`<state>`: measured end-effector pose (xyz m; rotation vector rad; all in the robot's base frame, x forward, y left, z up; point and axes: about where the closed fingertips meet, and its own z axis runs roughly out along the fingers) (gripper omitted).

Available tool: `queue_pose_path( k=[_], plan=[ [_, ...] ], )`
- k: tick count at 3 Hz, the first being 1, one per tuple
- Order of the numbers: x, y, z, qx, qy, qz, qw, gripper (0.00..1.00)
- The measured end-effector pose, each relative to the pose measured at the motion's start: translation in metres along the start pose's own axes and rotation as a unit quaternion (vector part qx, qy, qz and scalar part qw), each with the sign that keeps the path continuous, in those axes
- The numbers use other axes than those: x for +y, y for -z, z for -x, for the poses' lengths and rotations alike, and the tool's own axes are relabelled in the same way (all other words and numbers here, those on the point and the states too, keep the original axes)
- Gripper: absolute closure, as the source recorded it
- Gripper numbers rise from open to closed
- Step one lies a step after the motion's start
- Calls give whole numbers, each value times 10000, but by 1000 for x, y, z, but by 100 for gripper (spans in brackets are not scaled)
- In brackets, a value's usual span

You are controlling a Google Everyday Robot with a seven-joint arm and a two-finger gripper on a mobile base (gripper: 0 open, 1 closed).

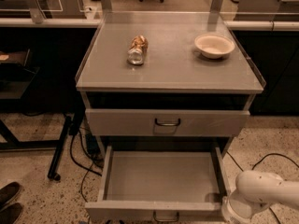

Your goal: Open middle drawer

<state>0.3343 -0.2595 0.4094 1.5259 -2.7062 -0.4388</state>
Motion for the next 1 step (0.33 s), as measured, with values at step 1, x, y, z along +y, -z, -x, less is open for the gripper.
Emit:
queue_pose_path(
  k=[1],
  plan=[
    [0,0,0,0,0,0,10000,0]
  ],
)
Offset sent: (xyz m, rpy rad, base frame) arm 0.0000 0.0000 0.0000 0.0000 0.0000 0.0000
